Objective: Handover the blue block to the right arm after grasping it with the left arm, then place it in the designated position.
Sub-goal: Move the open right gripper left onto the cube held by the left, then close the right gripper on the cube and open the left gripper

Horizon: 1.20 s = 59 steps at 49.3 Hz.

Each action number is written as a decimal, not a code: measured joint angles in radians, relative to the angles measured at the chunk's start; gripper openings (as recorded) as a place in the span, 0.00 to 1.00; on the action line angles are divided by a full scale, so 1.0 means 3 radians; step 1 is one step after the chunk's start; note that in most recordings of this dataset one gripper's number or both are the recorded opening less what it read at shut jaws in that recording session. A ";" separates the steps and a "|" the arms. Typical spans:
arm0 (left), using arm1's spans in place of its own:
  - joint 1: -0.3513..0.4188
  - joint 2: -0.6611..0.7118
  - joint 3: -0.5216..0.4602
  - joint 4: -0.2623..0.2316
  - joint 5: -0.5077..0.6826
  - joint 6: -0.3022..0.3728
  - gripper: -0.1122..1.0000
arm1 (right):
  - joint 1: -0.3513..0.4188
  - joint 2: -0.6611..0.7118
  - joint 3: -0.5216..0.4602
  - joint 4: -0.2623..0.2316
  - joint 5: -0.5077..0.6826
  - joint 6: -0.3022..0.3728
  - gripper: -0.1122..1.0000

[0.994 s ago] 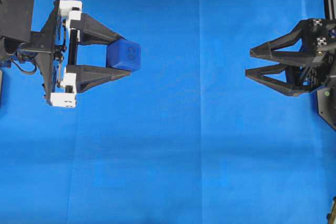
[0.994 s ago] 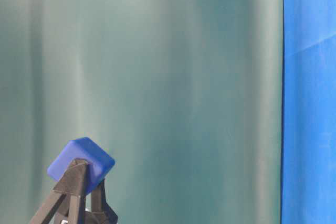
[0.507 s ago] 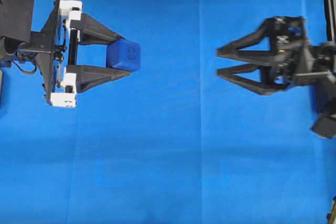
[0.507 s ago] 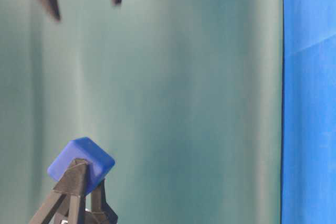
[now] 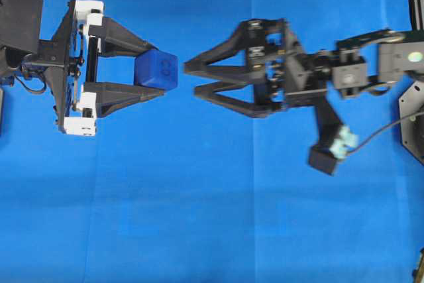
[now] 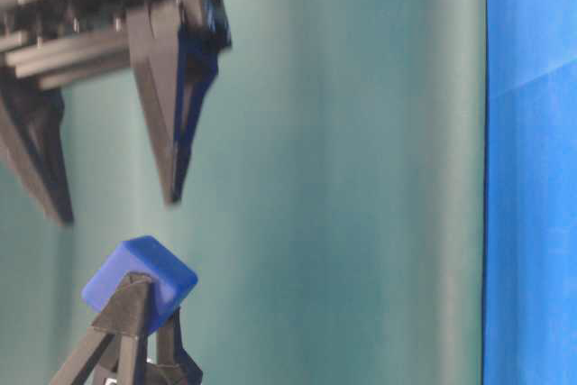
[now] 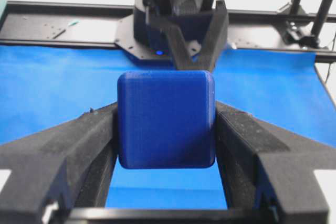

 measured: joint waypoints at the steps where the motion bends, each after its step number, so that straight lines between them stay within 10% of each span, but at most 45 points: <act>1: 0.0000 0.0005 0.0000 0.0000 0.0000 0.0000 0.53 | 0.0000 0.0041 -0.0036 0.0000 0.0000 -0.0005 0.95; 37: 0.0000 -0.0005 0.0005 0.0000 0.0010 -0.0010 0.53 | -0.0005 0.0450 -0.0516 -0.0005 0.0322 -0.0005 0.94; 48: 0.0000 -0.0010 0.0005 0.0000 0.0010 -0.0015 0.53 | -0.0005 0.0450 -0.0516 -0.0005 0.0363 0.0000 0.58; 59: 0.0005 -0.0015 0.0005 -0.0005 0.0041 -0.0015 0.53 | -0.0005 0.0455 -0.0516 -0.0010 0.0368 0.0010 0.59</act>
